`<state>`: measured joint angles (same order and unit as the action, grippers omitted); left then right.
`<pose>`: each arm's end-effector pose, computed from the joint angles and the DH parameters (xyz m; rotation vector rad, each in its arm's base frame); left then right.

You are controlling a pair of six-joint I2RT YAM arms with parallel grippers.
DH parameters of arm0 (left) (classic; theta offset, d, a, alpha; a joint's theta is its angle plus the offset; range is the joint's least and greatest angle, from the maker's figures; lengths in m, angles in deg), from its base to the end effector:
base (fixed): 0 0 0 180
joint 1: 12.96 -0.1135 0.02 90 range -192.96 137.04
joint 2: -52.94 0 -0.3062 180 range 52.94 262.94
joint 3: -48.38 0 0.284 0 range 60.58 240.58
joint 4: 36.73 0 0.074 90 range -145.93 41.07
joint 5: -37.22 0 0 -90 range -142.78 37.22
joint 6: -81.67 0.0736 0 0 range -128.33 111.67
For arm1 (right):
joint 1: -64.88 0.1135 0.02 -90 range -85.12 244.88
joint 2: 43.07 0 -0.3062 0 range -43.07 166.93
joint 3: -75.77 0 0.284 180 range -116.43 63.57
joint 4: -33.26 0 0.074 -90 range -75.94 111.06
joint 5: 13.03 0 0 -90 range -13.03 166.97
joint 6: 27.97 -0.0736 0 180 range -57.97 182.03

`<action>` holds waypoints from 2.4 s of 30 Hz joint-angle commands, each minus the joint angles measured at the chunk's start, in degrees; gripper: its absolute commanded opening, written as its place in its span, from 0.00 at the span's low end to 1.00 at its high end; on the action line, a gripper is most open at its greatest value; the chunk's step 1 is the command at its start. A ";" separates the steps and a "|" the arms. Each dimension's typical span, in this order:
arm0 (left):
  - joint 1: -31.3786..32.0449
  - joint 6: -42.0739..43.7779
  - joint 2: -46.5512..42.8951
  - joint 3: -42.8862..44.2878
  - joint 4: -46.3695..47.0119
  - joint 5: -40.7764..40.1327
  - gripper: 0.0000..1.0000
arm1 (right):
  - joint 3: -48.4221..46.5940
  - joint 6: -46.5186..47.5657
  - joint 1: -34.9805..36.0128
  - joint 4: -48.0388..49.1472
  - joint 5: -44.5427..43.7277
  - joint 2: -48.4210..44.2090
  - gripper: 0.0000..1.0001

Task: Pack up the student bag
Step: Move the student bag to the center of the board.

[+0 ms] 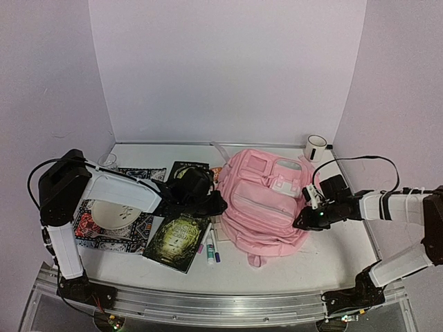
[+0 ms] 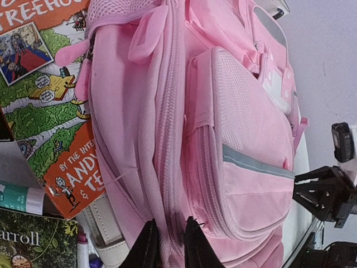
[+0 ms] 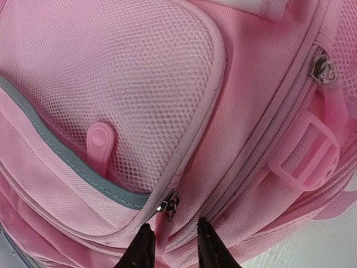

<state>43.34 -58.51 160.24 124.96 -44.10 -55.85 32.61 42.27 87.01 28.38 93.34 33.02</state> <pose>0.2648 -0.3899 0.1698 0.0972 2.4068 -0.9006 0.2692 0.1319 0.1677 -0.2087 2.2867 0.7087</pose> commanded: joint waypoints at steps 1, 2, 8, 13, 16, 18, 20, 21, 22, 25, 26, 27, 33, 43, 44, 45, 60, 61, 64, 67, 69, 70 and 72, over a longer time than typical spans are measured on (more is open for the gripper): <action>0.49 -3.01 -0.52 -0.25 4.65 0.90 0.09 | -1.13 -1.43 2.55 -1.78 2.83 0.08 0.26; 0.49 -3.68 -0.70 -0.37 4.76 0.61 0.05 | -1.25 -1.55 2.80 -2.18 2.78 0.01 0.26; 0.48 -7.75 -2.21 -1.31 5.43 -1.47 0.00 | -1.38 -1.90 3.71 -4.62 0.62 -2.38 0.28; 0.41 -10.39 -3.82 -2.34 5.54 -4.07 0.00 | -1.24 -0.92 4.64 -5.90 -0.67 -2.34 0.29; 0.41 -10.89 -4.03 -2.36 5.48 -4.37 0.00 | -1.57 -0.71 5.68 -6.07 -1.90 -2.29 0.30; 0.44 -10.91 -3.84 -2.17 5.53 -4.09 0.00 | -1.97 -0.88 6.09 -6.20 -3.79 -2.05 0.29; 0.42 -10.97 -3.63 -2.13 5.54 -3.76 0.00 | -2.66 -0.89 6.29 -6.33 -5.38 -1.32 0.28; 0.41 -11.02 -3.54 -2.14 5.54 -3.57 0.00 | -3.00 -0.89 6.40 -6.34 -5.98 -0.71 0.27; 0.44 -11.07 -3.52 -2.18 5.60 -3.41 0.00 | -3.31 -0.89 6.52 -6.34 -6.50 -0.03 0.25; 0.43 -11.13 -3.78 -2.40 5.55 -3.31 0.00 | -3.99 -0.86 6.96 -6.38 -7.73 1.53 0.18; 0.47 -11.19 -3.94 -2.48 5.60 -3.34 0.00 | -4.16 -0.92 7.14 -6.46 -7.89 1.85 0.14; 0.51 -11.34 -4.09 -2.59 5.62 -3.36 0.00 | -4.41 -1.05 7.53 -6.64 -7.86 1.90 0.08; 0.49 -13.35 -5.03 -3.55 6.07 -5.37 0.00 | -6.11 -3.54 11.24 -11.62 -7.91 -1.46 0.00; 0.48 -20.57 -7.22 -7.42 9.49 -12.93 0.00 | -10.45 -9.05 18.76 -20.10 -6.28 -6.61 0.00; 0.48 -20.94 -7.58 -7.70 9.63 -14.19 0.00 | -10.67 -9.43 19.41 -20.81 -6.27 -6.76 0.00; 0.48 -21.06 -7.78 -7.77 9.72 -15.09 0.00 | -10.83 -9.58 19.84 -21.22 -5.67 -6.86 0.00; 0.48 -10.43 -12.37 -10.27 8.74 -16.07 0.47 | -14.67 -8.43 21.64 -21.35 -16.15 -1.40 0.00; 0.48 -10.54 -13.32 -11.35 8.25 -15.42 0.53 | -14.82 -8.42 21.65 -20.98 -16.32 -1.36 0.00; 0.53 -12.48 -15.41 -12.83 4.55 -11.96 0.67 | -15.13 -8.07 21.64 -20.19 -17.50 -1.52 0.00; 1.16 -14.64 -15.81 -13.82 3.41 -6.65 0.72 | -15.50 -7.92 21.62 -19.54 -18.48 -1.18 0.00; 2.17 -16.50 -15.35 -14.26 3.51 -3.83 0.73 | -15.56 -7.92 21.66 -18.79 -18.53 -0.99 0.00; 2.81 -17.14 -14.69 -14.03 3.55 -2.65 0.73 | -15.61 -7.92 21.64 -18.37 -18.42 -0.93 0.00; 4.10 -17.75 -13.18 -13.08 3.70 -1.42 0.71 | -15.65 -7.88 21.64 -17.64 -18.21 -0.86 0.00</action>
<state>44.90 -73.58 145.94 111.32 -39.81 -63.14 20.31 33.69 108.34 6.25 76.90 31.84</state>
